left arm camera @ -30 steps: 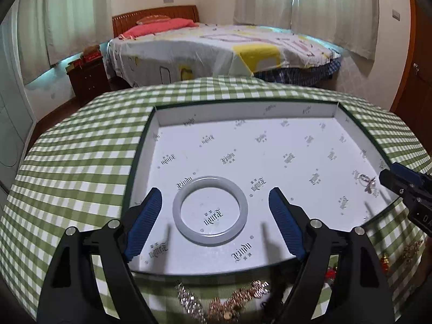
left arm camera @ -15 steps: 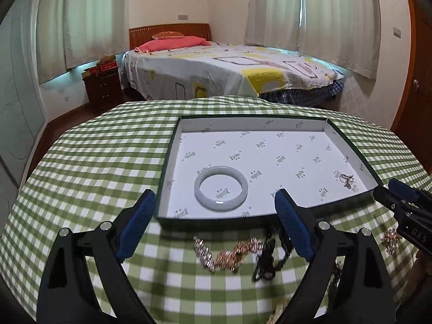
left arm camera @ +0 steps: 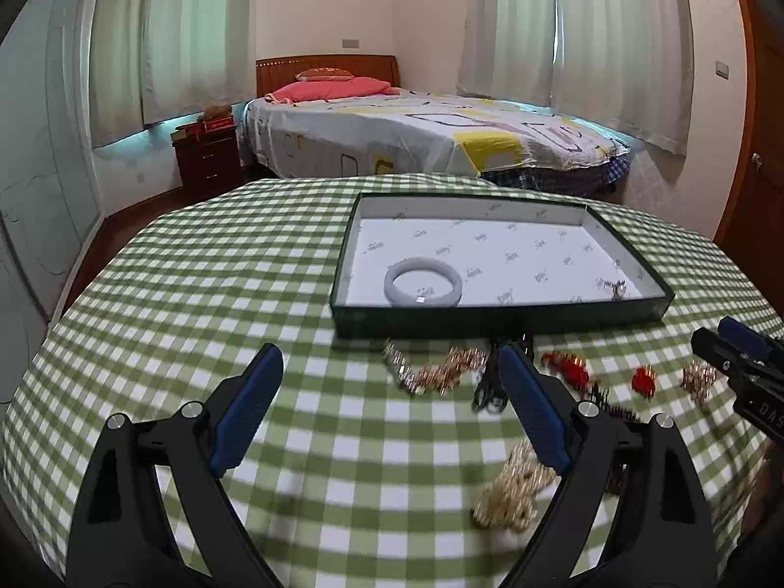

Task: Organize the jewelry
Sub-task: 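Move the left gripper to the pearl bead necklace and grasp it, then lift the pearl necklace with the left gripper while the right grasps the red bead bracelet, then lower the pearl necklace into the box while the right drops the bracelet beside it, then move the right gripper to the pearl cluster brooch and close on it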

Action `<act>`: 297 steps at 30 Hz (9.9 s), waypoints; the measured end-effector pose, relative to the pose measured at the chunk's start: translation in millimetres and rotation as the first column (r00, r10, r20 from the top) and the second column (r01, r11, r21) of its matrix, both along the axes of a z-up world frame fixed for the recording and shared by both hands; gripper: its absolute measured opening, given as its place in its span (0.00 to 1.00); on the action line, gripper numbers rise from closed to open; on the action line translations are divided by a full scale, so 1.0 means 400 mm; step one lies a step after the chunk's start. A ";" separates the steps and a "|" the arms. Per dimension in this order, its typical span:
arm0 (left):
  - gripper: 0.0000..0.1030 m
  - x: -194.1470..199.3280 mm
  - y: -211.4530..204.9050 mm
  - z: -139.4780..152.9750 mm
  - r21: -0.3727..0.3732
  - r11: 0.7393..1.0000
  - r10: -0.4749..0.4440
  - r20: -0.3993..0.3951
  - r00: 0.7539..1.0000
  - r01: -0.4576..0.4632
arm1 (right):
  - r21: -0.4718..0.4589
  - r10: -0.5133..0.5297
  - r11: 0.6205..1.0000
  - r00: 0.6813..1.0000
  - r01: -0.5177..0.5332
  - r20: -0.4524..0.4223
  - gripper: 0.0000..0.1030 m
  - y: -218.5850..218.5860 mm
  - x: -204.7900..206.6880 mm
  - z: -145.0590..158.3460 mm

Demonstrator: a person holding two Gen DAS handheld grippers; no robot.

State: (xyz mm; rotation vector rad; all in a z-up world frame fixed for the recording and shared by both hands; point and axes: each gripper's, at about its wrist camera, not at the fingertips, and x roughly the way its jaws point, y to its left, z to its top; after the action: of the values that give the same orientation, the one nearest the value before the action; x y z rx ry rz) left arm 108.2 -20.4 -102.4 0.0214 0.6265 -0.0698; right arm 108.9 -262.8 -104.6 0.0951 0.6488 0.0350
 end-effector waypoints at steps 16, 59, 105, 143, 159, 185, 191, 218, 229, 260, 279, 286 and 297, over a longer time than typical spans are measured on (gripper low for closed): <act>0.85 -0.096 -0.031 -0.041 0.019 0.999 -0.030 0.017 0.999 0.029 | -0.007 0.033 0.999 0.999 -0.033 0.035 0.56 0.031 -0.110 -0.034; 0.15 -0.078 -0.019 -0.087 -0.076 0.995 -0.074 -0.055 0.996 0.070 | 0.019 0.074 0.997 0.997 -0.075 0.014 0.58 0.075 -0.107 -0.056; 0.15 -0.068 0.066 -0.090 -0.074 0.996 0.041 -0.047 0.998 -0.045 | 0.028 0.131 0.991 0.986 -0.129 -0.102 0.21 0.147 -0.040 -0.103; 0.15 -0.027 -0.021 0.047 -0.114 0.992 -0.046 0.058 0.997 0.053 | 0.040 0.096 0.994 0.987 -0.102 0.131 0.20 0.094 -0.034 0.080; 0.15 0.221 -0.162 0.095 -0.123 0.981 -0.144 0.069 0.987 0.152 | 0.061 0.057 0.996 0.985 -0.067 0.164 0.20 0.054 0.198 0.113; 0.32 0.453 -0.235 -0.114 -0.090 0.989 -0.139 -0.229 0.964 0.121 | 0.094 0.073 0.994 0.986 -0.060 -0.148 0.32 0.028 0.395 -0.081; 0.49 0.454 -0.220 -0.113 -0.109 0.990 -0.116 -0.230 0.966 0.093 | 0.091 0.057 0.995 0.988 -0.044 -0.142 0.40 0.020 0.392 -0.078; 0.70 0.315 -0.184 0.008 -0.053 0.994 -0.096 -0.034 0.995 0.094 | 0.046 0.035 0.998 0.998 -0.033 -0.043 0.51 0.004 0.301 0.008; 0.70 0.174 -0.139 0.054 -0.063 0.995 -0.069 0.096 0.993 0.075 | 0.003 -0.005 1.000 0.999 0.004 0.046 0.51 -0.019 0.180 0.056; 0.70 0.023 -0.023 -0.063 -0.056 0.998 0.038 -0.008 0.999 -0.038 | -0.005 -0.099 0.995 0.991 0.099 -0.093 0.51 -0.112 0.025 -0.117; 0.70 0.025 -0.033 -0.084 -0.064 0.997 0.037 -0.044 0.998 -0.040 | 0.002 -0.093 0.996 0.989 0.094 -0.115 0.38 -0.094 0.011 -0.131; 0.70 0.038 -0.033 -0.096 -0.063 0.997 0.035 -0.072 0.997 -0.039 | 0.003 -0.065 0.998 0.992 0.066 -0.108 0.36 -0.071 0.020 -0.123; 0.61 0.101 -0.004 -0.104 -0.076 0.994 0.062 -0.138 0.988 -0.073 | 0.014 -0.045 0.999 0.994 0.046 -0.103 0.36 -0.059 0.032 -0.113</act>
State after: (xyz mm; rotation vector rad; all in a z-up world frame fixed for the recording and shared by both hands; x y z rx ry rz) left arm 148.6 -22.0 -144.0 -0.0841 0.7595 -0.0309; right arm 121.8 -286.3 -149.8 0.1285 0.7493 -0.0086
